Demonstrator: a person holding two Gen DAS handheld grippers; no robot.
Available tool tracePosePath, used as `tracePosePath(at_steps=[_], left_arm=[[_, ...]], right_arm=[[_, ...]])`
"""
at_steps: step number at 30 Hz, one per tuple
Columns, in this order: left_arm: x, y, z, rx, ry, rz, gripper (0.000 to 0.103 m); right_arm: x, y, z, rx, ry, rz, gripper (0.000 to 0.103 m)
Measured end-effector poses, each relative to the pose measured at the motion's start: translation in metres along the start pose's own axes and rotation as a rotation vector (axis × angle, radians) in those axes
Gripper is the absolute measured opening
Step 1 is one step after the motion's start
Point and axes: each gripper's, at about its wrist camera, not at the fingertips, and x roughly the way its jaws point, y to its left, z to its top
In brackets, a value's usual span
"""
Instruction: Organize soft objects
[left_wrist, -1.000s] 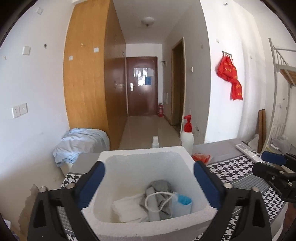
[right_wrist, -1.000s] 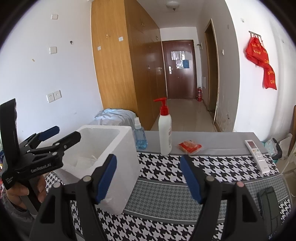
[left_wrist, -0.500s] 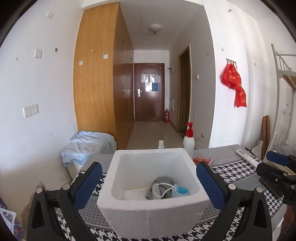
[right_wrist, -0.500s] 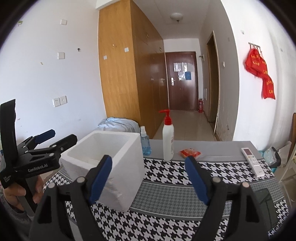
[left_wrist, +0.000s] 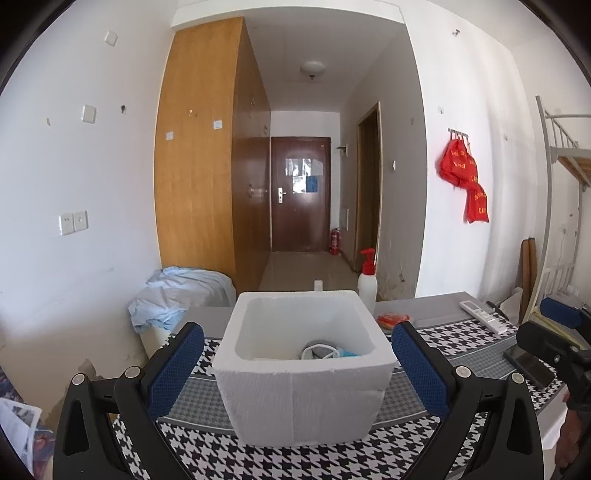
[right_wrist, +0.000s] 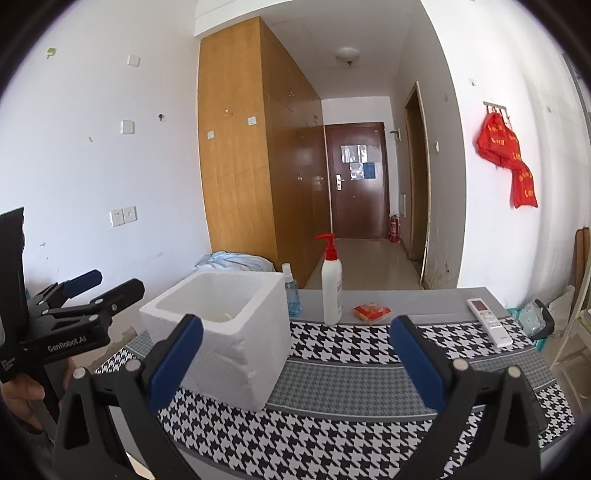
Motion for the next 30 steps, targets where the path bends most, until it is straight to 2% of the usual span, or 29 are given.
tracePosePath(at_steps=[16,30], left_arm=[[-0.027,0.004,-0.021,-0.017,-0.045,-0.014,0.102],[-0.029,0.002,-0.043,-0.023,-0.029,-0.002,0.102]], right_arm=[[-0.020,0.008,-0.018,-0.020,-0.049,0.017,0.102],[-0.015,0.008,-0.040,-0.009,-0.022,0.026,0.102]])
